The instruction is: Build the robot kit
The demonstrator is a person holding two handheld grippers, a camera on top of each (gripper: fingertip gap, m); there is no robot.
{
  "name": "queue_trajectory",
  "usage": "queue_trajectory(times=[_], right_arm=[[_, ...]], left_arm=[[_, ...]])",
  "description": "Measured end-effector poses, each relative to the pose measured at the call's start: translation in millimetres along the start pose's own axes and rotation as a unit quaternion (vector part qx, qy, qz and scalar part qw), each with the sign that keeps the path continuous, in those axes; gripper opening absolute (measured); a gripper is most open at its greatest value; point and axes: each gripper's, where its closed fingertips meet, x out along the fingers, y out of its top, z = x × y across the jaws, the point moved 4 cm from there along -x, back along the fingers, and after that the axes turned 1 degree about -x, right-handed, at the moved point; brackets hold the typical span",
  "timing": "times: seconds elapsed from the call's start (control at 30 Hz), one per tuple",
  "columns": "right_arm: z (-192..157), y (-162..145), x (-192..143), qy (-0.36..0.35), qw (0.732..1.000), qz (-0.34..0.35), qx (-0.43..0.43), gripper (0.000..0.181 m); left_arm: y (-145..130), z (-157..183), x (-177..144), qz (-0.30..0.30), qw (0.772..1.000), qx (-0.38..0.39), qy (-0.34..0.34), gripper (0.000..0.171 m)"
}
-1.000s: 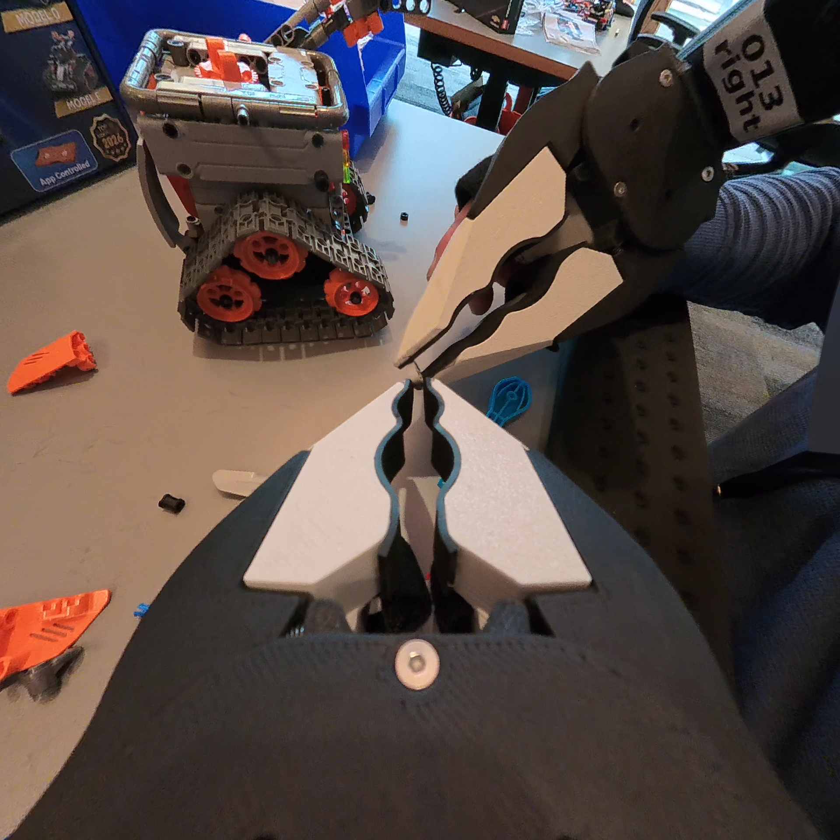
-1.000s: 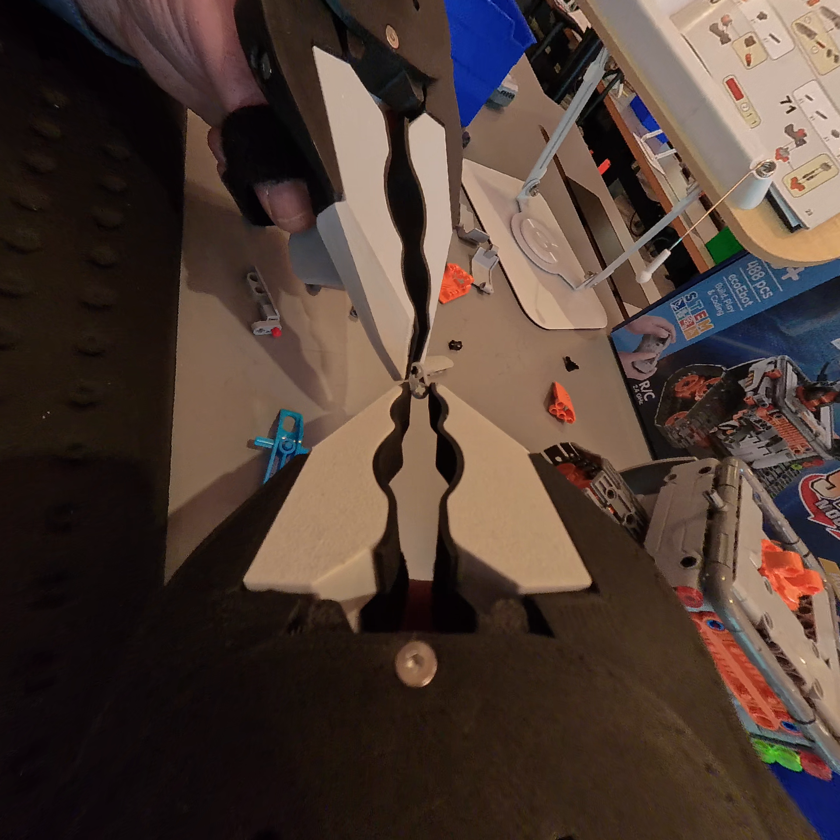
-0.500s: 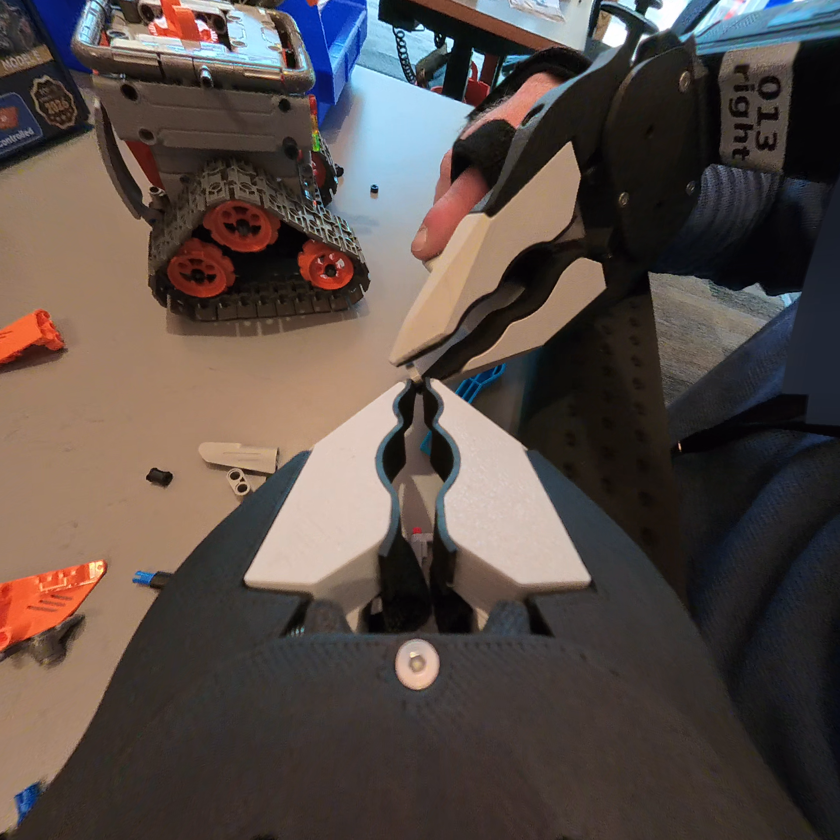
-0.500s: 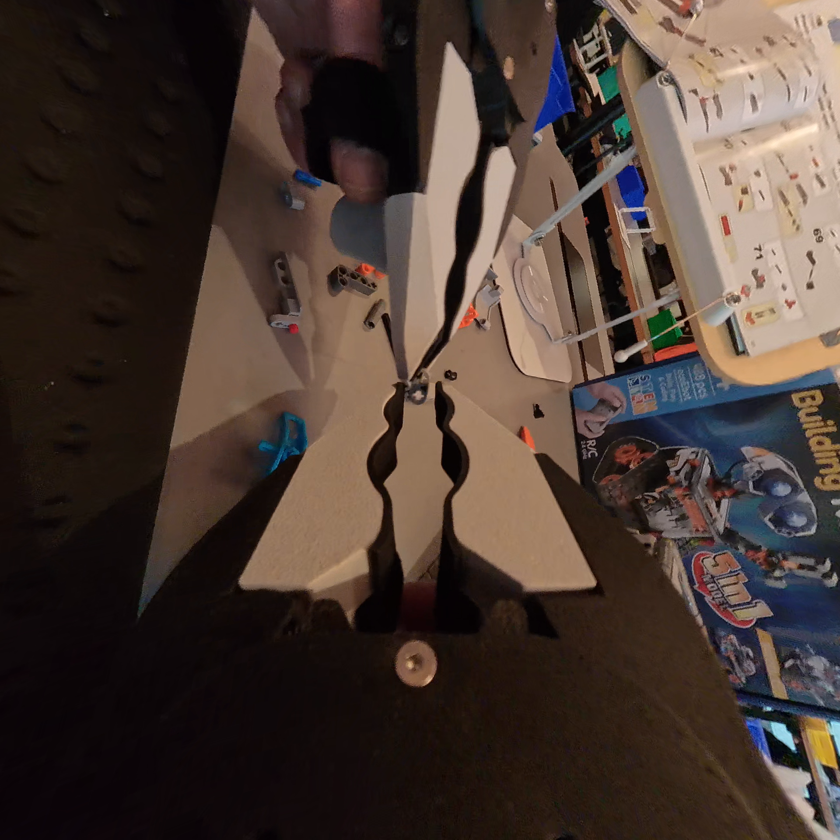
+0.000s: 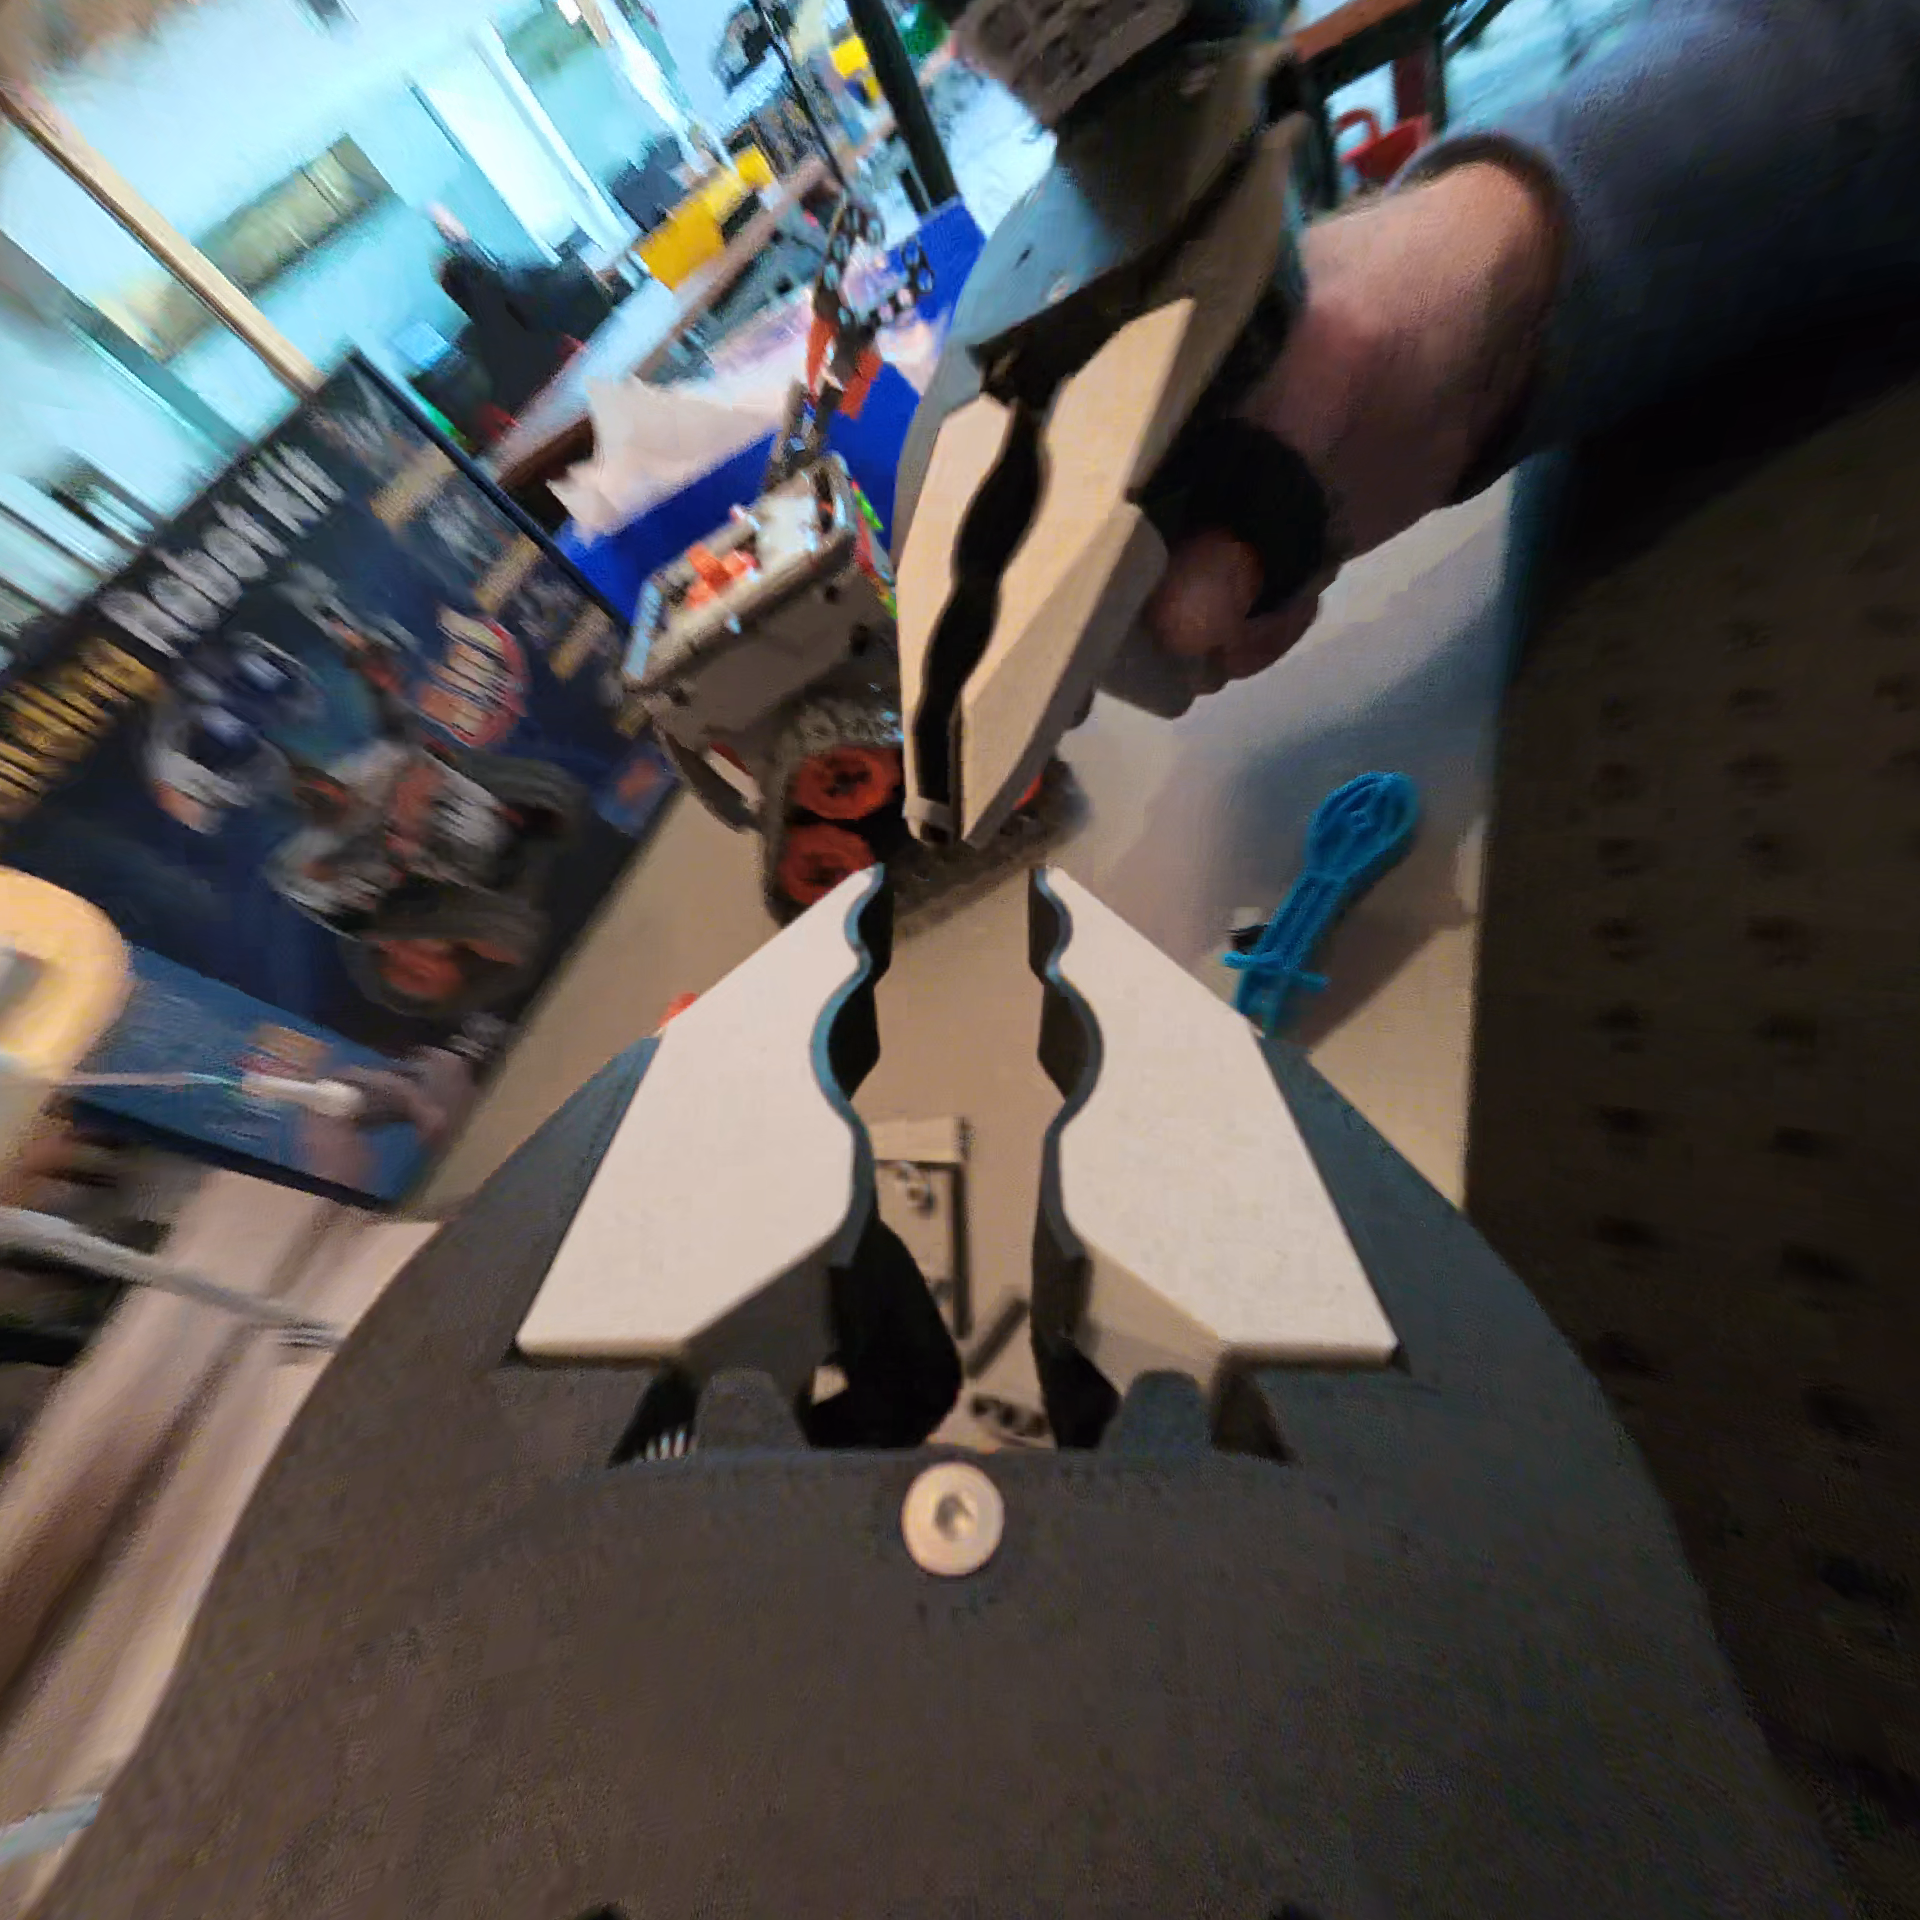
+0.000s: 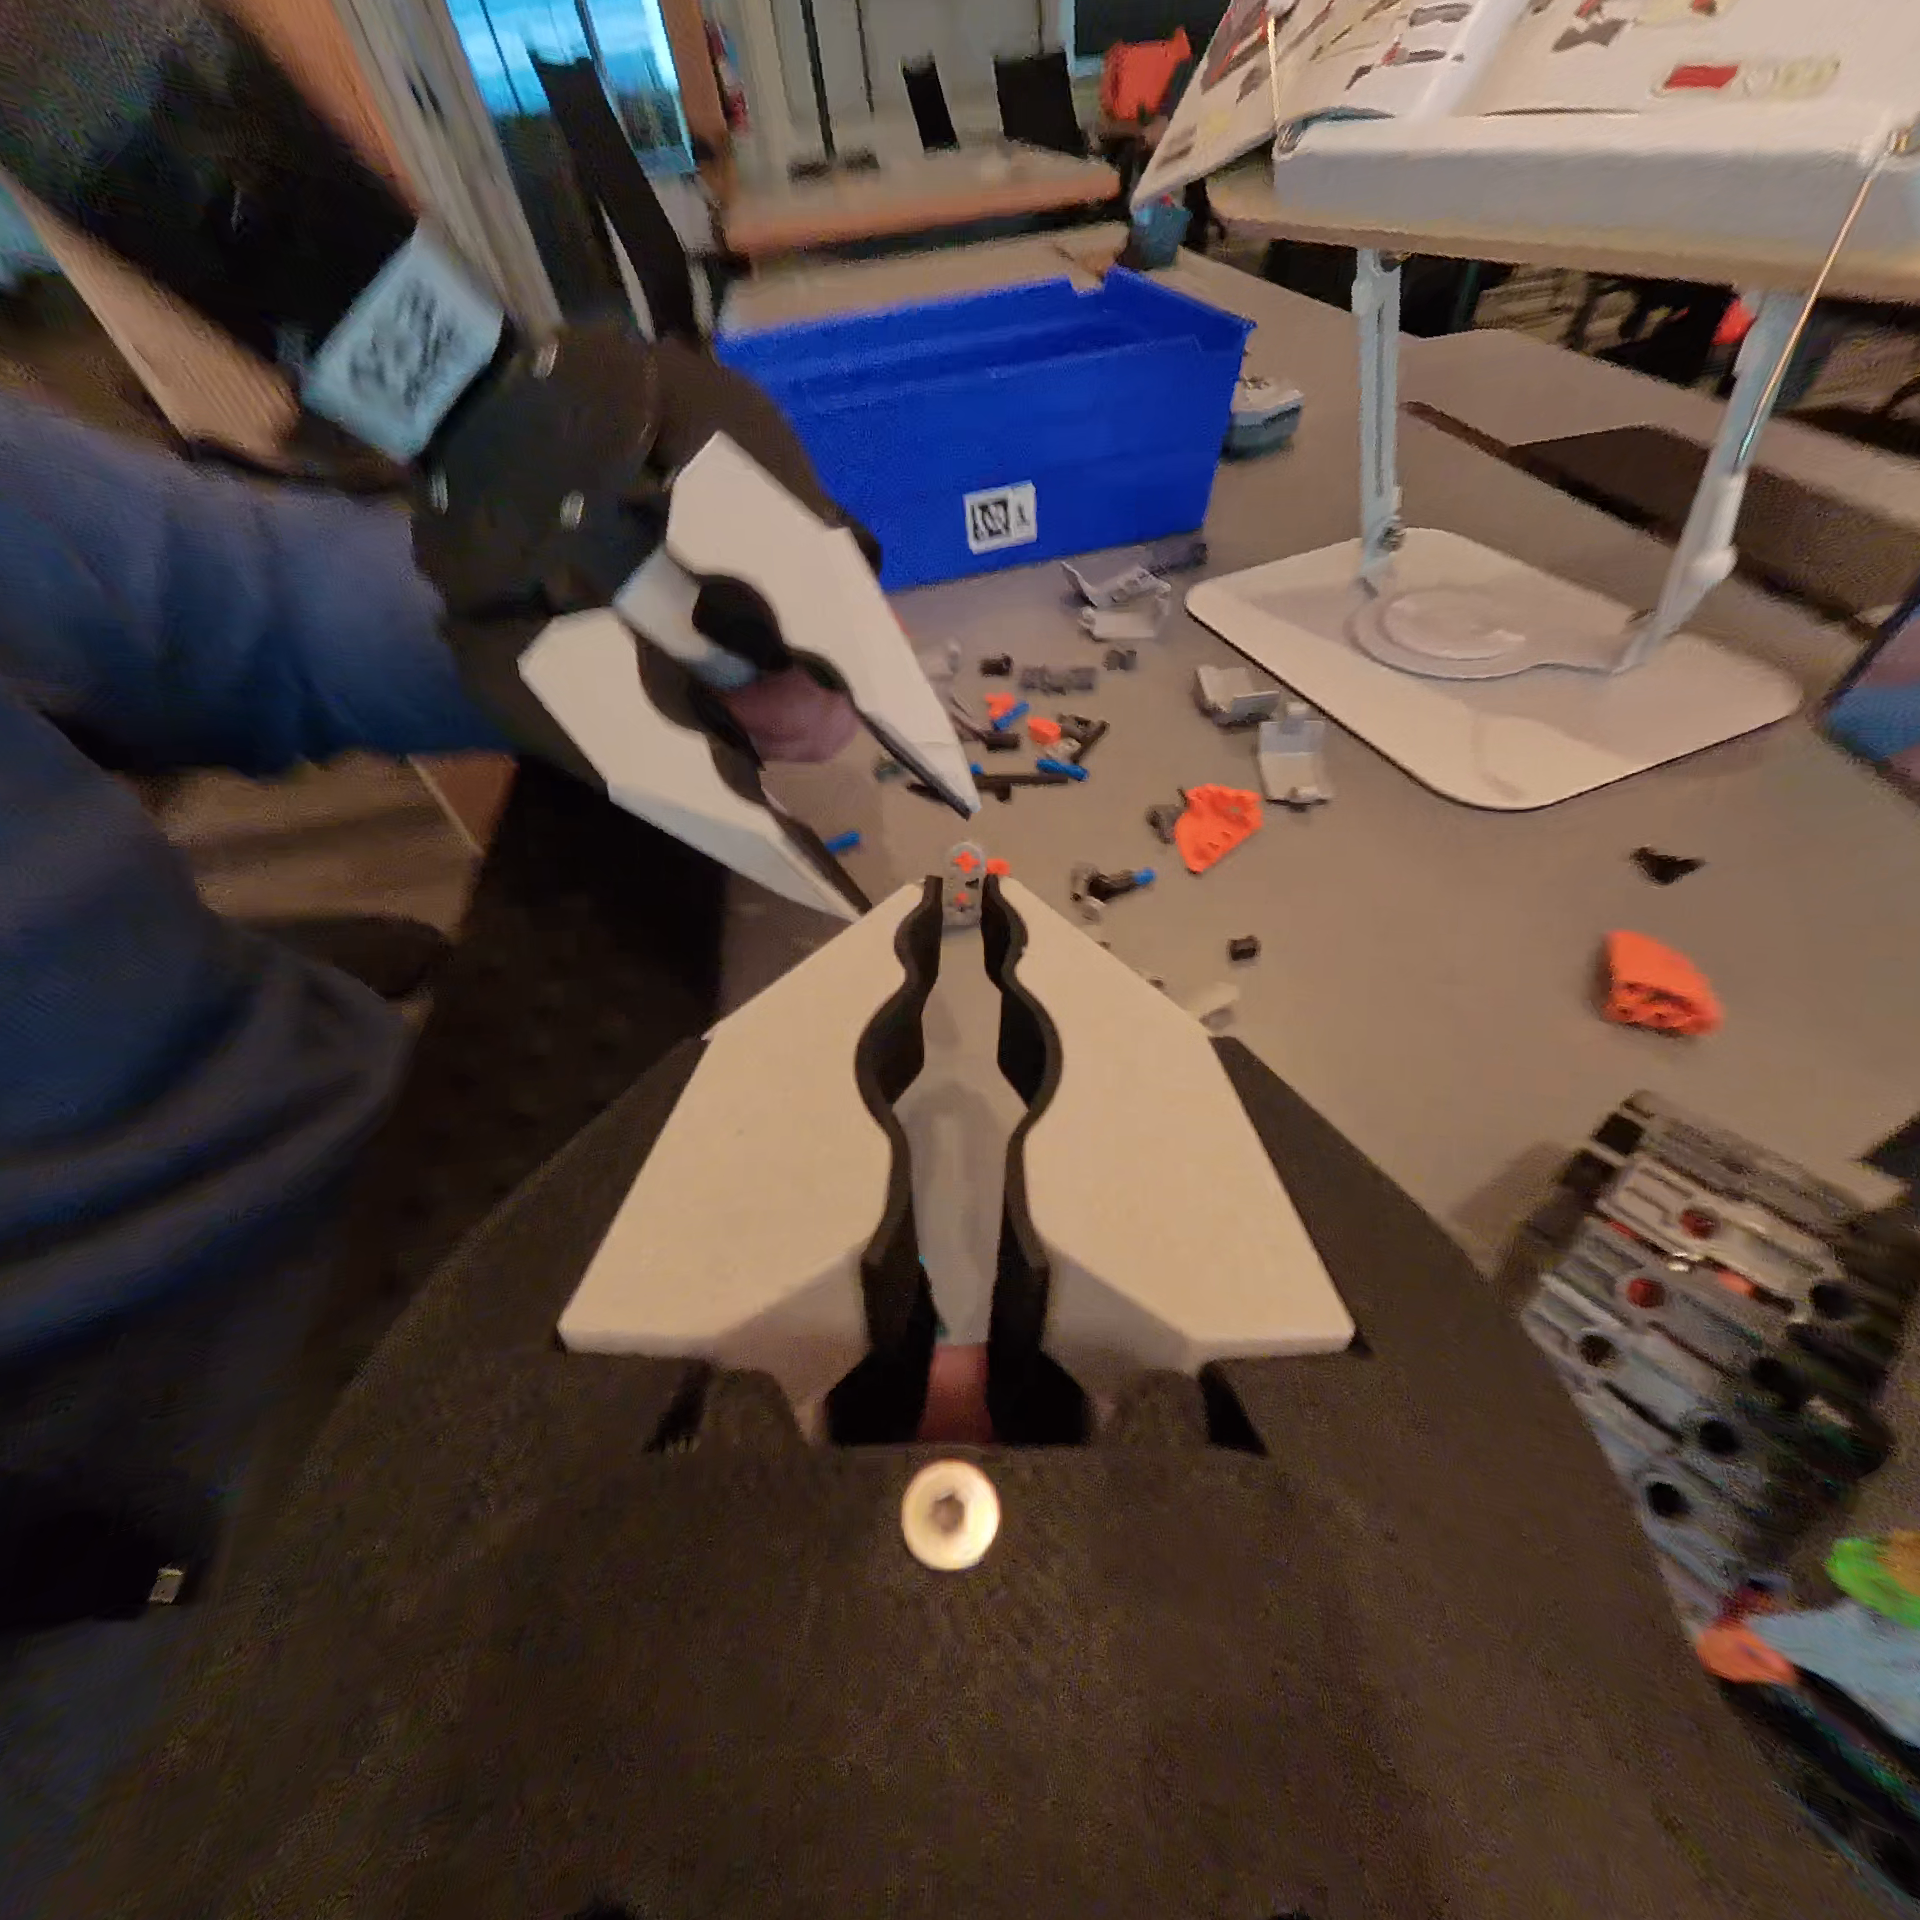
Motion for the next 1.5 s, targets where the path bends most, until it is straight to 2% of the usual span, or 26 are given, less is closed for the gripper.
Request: queue_trajectory(times=[0.1,0.17,0.27,0.43,0.6,0.67,0.83,1.0,1.13,1.23,1.33,1.5], right_arm=[[-1.7,1.5,1.9,0.045,0.997,0.021,0.067,0.005],[-3.8,2.9,3.5,0.066,0.993,0.031,0.096,0.005],[-5.8,3.1,5.1,0.092,0.986,0.040,0.131,0.005],[-8.2,2.7,6.8,0.128,0.976,0.047,0.170,0.004],[-6.8,-0.3,9.7,0.108,0.982,0.036,0.154,0.005],[-5.0,-0.6,9.0,0.082,0.987,0.027,0.132,0.010],[-6.5,-6.5,14.7,0.014,0.997,-0.027,0.064,0.008],[-6.5,-7.8,18.4,0.016,0.997,-0.031,0.066,0.008],[-7.5,-9.7,19.4,0.036,0.995,-0.031,0.082,0.006],[-7.5,-13.8,19.5,0.022,0.997,-0.057,0.035,0.012],[-9.7,-25.2,19.4,0.013,0.992,-0.118,-0.046,0.017],[-20.7,-50.6,29.2,0.065,0.975,-0.196,-0.084,0.018]], left_arm=[[5.6,-1.6,0.2,-0.005,0.993,0.098,0.064,0.025],[8.3,3.6,1.5,-0.002,0.986,0.150,0.077,0.022],[8.3,3.2,2.4,-0.006,0.978,0.181,0.103,0.014],[9.3,5.6,-0.3,-0.002,0.971,0.210,0.112,0.013],[4.5,6.5,-0.3,-0.022,0.972,0.211,0.105,0.013],[-1.0,6.7,0.6,-0.042,0.973,0.204,0.100,0.013],[-10.2,7.2,0.4,-0.077,0.975,0.189,0.092,0.013],[-10.0,11.8,2.1,-0.079,0.971,0.209,0.089,0.013],[-10.9,13.4,0.9,-0.079,0.973,0.202,0.080,0.013],[-14.6,14.8,-0.8,-0.089,0.979,0.174,0.060,0.013],[-27.6,23.5,-0.4,-0.120,0.988,0.095,-0.007,0.013],[-47.1,42.6,2.8,-0.168,0.980,-0.014,-0.105,0.013]])
